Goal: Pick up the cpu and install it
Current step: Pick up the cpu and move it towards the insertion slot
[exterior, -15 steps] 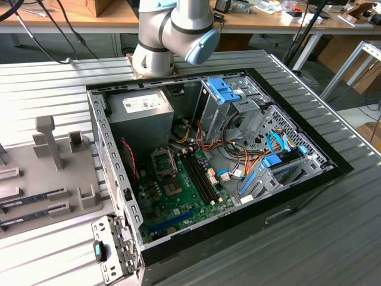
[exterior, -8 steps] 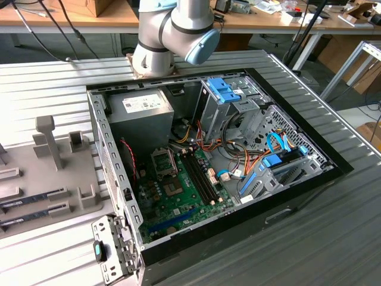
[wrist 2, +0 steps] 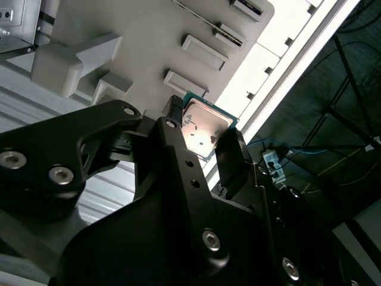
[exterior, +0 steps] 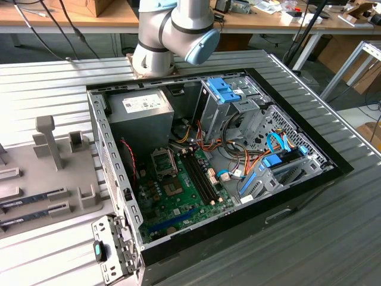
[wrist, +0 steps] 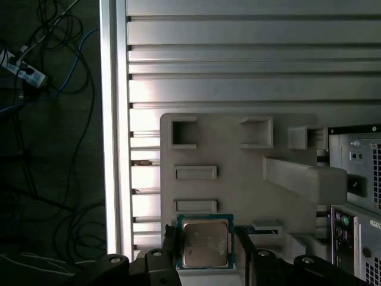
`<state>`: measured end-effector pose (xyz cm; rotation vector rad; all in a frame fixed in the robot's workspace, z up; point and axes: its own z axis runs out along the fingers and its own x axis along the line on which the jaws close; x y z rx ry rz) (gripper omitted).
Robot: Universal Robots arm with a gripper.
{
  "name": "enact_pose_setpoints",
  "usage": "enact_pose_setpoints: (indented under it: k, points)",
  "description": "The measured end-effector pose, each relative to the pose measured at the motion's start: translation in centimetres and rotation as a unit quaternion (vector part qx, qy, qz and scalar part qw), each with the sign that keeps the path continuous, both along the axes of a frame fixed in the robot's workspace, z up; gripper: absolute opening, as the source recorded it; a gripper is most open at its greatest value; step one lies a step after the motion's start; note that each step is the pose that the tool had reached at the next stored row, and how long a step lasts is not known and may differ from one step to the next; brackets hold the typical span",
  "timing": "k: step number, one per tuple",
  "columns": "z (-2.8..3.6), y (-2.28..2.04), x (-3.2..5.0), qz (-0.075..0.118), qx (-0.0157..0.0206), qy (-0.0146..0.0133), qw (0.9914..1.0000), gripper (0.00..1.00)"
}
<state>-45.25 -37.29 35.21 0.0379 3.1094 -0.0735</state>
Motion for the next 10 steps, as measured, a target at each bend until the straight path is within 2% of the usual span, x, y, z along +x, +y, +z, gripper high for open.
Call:
enact_pose_setpoints:
  k: [10]
  points:
    - [1.61, 0.00, 0.00, 0.000, 0.0001, 0.0000, 1.00000, 0.47]
